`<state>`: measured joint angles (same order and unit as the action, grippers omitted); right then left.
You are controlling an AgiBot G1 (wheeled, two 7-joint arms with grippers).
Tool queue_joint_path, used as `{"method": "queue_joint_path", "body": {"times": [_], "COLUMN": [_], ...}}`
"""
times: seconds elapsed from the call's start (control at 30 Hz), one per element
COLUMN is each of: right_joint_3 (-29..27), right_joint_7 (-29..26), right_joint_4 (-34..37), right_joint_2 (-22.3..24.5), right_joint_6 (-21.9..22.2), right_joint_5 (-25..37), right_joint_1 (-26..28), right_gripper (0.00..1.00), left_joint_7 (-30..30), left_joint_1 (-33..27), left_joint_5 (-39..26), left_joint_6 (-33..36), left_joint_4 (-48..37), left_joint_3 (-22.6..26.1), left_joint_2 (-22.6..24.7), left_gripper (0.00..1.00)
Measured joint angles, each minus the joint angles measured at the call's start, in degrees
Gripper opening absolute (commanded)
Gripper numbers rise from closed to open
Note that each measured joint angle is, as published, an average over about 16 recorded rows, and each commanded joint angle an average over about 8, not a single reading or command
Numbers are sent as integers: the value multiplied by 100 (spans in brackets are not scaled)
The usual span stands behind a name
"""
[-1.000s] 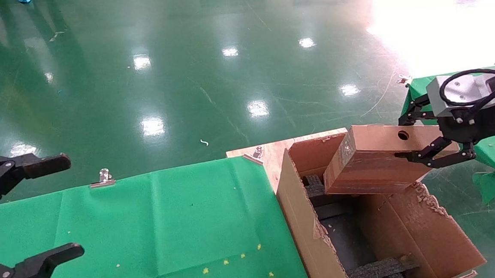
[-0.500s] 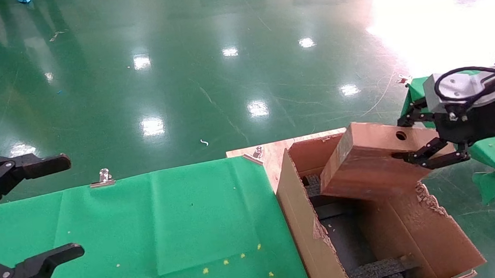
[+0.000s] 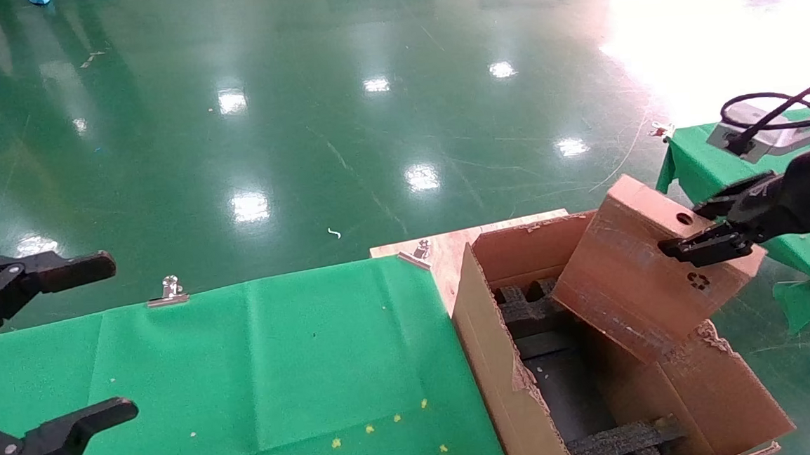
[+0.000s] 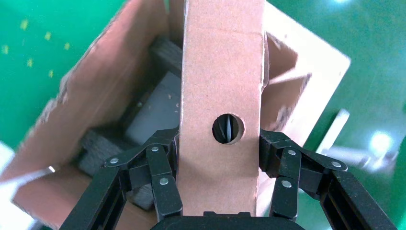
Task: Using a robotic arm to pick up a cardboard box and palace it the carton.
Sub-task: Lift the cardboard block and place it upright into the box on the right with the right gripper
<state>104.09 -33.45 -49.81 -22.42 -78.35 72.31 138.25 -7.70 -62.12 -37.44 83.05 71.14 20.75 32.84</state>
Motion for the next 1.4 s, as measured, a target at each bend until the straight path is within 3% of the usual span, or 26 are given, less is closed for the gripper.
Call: {"method": "queue_joint_path", "body": {"times": [0.2, 0.33, 0.5, 0.83, 1.0, 1.17, 1.4], "right_joint_3": [145, 219, 273, 281, 308, 375, 525], "right_joint_7": [-1452, -2088, -2504, -2563, -2845, -3527, -4933], "right_joint_4": [-715, -1117, -1397, -1394, -1349, -1467, -2009], "right_joint_2": [317, 480, 591, 588, 531, 476, 468], "right_joint_6": [269, 386, 459, 471, 474, 521, 700], "right_joint_5": [427, 705, 924, 946, 965, 1108, 1529], "right_joint_1": [79, 136, 180, 181, 146, 100, 1], "right_gripper": [0, 0, 0, 0, 0, 0, 0], "left_joint_7": [0, 0, 0, 0, 0, 0, 0], "left_joint_1": [0, 0, 1, 1, 1, 1, 1], "left_joint_5": [0, 0, 1, 1, 1, 1, 1], "left_joint_6": [0, -1, -1, -2, -2, -2, -2], "left_joint_4": [0, -1, -1, -2, -2, -2, -2], "left_joint_3": [0, 0, 0, 0, 0, 0, 0], "left_joint_2": [0, 0, 0, 0, 0, 0, 0], "left_gripper": [100, 100, 100, 100, 100, 100, 100]}}
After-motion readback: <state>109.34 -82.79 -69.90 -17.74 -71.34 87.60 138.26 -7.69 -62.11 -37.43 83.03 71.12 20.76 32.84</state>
